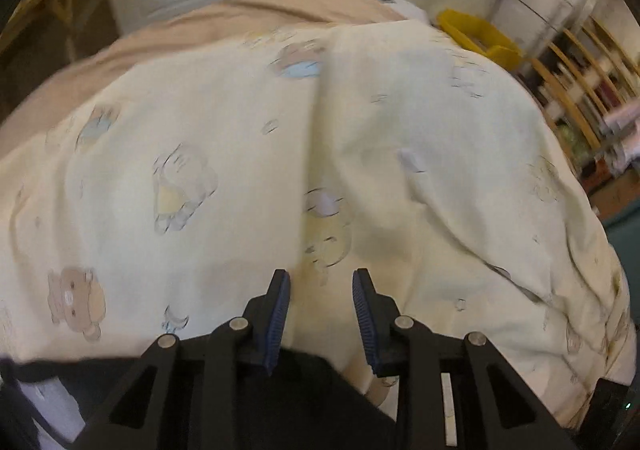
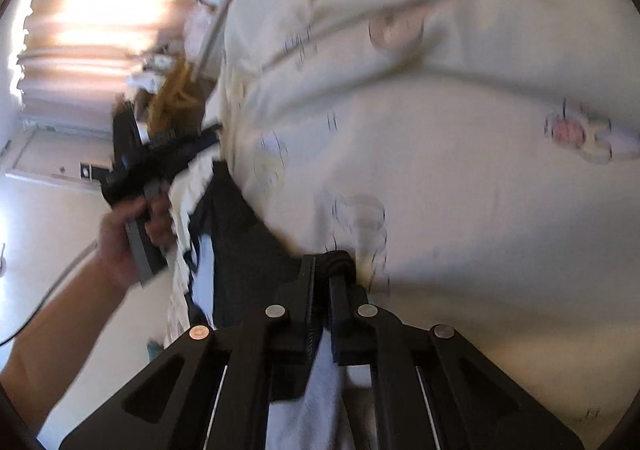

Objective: Fold clothes

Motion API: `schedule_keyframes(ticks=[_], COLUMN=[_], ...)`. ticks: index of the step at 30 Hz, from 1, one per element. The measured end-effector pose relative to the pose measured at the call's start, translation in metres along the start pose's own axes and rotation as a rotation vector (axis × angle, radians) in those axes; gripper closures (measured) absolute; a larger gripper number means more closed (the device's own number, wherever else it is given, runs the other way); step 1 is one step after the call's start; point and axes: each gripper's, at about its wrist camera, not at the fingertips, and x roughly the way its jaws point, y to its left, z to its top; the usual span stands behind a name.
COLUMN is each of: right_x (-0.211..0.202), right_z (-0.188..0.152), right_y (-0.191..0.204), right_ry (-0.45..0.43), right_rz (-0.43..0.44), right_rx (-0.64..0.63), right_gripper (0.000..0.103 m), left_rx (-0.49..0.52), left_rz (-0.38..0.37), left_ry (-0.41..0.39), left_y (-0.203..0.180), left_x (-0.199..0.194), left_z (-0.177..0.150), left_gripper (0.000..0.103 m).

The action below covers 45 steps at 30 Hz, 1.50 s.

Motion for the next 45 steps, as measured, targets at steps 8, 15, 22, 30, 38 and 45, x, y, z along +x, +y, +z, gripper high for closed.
schedule_keyframes(ticks=[8, 15, 22, 30, 38, 45], right_x=[-0.045, 0.040, 0.040, 0.002, 0.077, 0.180], right_z=[-0.004, -0.003, -0.051, -0.034, 0.012, 0.056], right_y=[0.015, 0.074, 0.050, 0.125, 0.231, 0.253], right_ry=[-0.064, 0.182, 0.352, 0.277, 0.323, 0.408], right_rz=[0.022, 0.030, -0.255, -0.198, -0.192, -0.359], right_rx=[-0.080, -0.252, -0.357, -0.622, -1.023, -1.140], right_gripper=[0.087, 0.087, 0.092, 0.082, 0.000, 0.000], left_rx=[0.263, 0.465, 0.295, 0.254, 0.102, 0.051], left_rz=[-0.112, -0.118, -0.125, -0.149, 0.094, 0.189], left_ry=[0.059, 0.203, 0.186, 0.092, 0.097, 0.169], left_y=[-0.025, -0.067, -0.051, 0.002, 0.202, 0.352], left_x=[-0.029, -0.014, -0.001, -0.076, -0.152, -0.168], left_z=[-0.065, -0.174, -0.182, -0.194, -0.239, -0.268], left_gripper=[0.060, 0.060, 0.058, 0.034, 0.021, 0.021])
